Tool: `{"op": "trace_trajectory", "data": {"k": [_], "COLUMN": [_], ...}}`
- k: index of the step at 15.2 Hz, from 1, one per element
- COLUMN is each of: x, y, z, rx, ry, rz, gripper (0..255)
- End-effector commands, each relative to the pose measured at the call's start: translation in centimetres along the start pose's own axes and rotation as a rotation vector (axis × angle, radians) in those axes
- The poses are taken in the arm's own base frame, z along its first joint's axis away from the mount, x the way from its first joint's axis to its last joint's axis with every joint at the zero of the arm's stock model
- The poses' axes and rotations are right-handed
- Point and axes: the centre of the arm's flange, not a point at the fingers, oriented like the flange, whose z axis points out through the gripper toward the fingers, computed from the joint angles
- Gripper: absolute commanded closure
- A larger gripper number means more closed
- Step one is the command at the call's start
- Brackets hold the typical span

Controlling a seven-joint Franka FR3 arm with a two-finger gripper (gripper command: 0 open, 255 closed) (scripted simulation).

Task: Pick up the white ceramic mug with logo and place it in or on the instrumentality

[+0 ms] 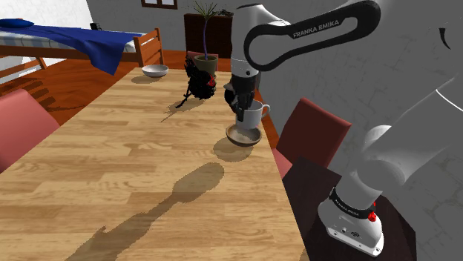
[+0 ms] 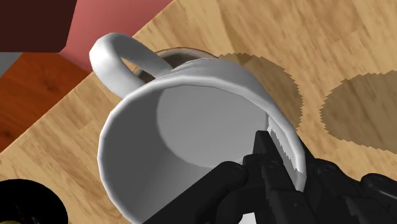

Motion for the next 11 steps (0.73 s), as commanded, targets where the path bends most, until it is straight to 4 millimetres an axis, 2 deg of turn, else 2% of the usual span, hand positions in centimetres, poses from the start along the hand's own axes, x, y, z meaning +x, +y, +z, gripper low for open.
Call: {"op": "trace_trajectory", "data": {"k": [1,3,11], "x": [0.9,1.6,1.7], "y": [2.8,4.9,4.7], "z": [0.0,0.0,4.2], "rx": [0.000,0.000,0.000], "ry": [0.000,0.000,0.000], "rz": [-0.001,-0.001,-0.001], "gripper": [255,255,255]}}
